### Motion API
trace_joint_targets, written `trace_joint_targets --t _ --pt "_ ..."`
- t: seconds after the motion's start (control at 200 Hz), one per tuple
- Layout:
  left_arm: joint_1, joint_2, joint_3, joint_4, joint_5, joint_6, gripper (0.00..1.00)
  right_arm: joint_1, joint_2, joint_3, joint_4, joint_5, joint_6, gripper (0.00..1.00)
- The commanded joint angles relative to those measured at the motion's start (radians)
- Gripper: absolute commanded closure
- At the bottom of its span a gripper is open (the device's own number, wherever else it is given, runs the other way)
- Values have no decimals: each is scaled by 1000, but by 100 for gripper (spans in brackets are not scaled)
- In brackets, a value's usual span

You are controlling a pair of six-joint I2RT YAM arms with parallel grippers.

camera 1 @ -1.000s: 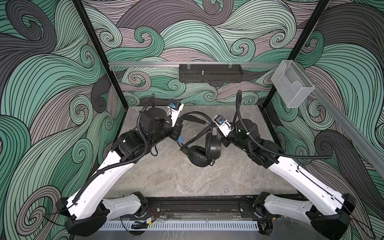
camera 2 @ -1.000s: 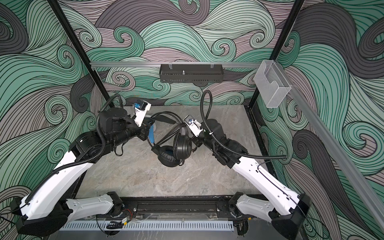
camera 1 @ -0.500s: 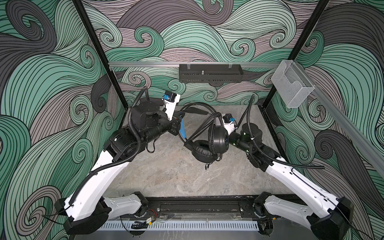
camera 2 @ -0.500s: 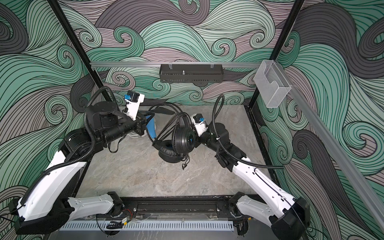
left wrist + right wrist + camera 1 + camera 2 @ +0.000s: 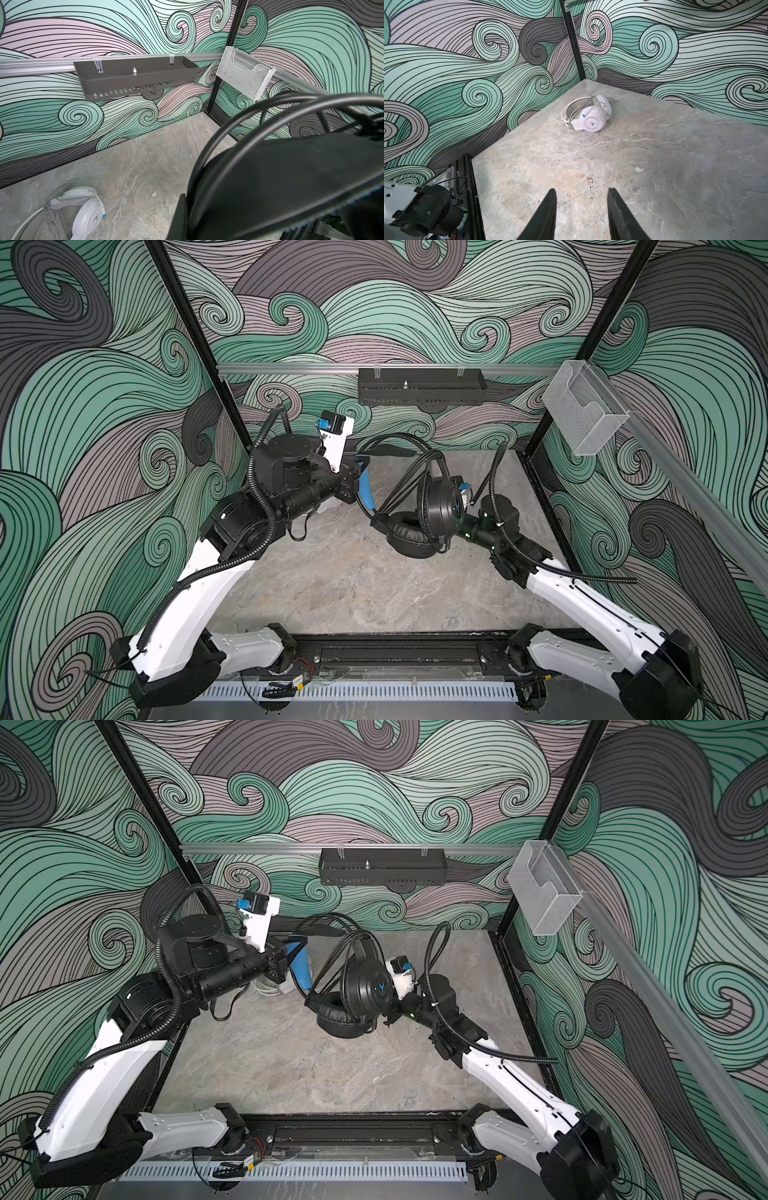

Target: Wrap the headphones

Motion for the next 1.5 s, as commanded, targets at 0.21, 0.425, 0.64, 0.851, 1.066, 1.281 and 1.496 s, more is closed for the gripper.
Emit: trace_joint_targets --t 0.21,0.425,0.64,0.851,1.066,1.281,1.496 --pt "25 3 68 87 53 -90 100 -6 27 -39 74 -46 60 56" --pt "33 -3 63 92 61 -100 100 -6 27 -68 80 -46 81 52" --pt "51 -2 63 104 74 -123 100 -7 32 -95 69 -51 85 48" --pt "74 4 77 113 87 -158 100 -7 20 -129 79 -52 98 54" --pt "89 4 75 116 94 -180 100 -7 41 -133 78 -70 100 61" --pt "107 0 59 132 98 -209 100 -7 53 -139 77 -79 92 77" --pt "136 -5 49 154 113 -255 100 -7 52 -157 66 -82 83 90"
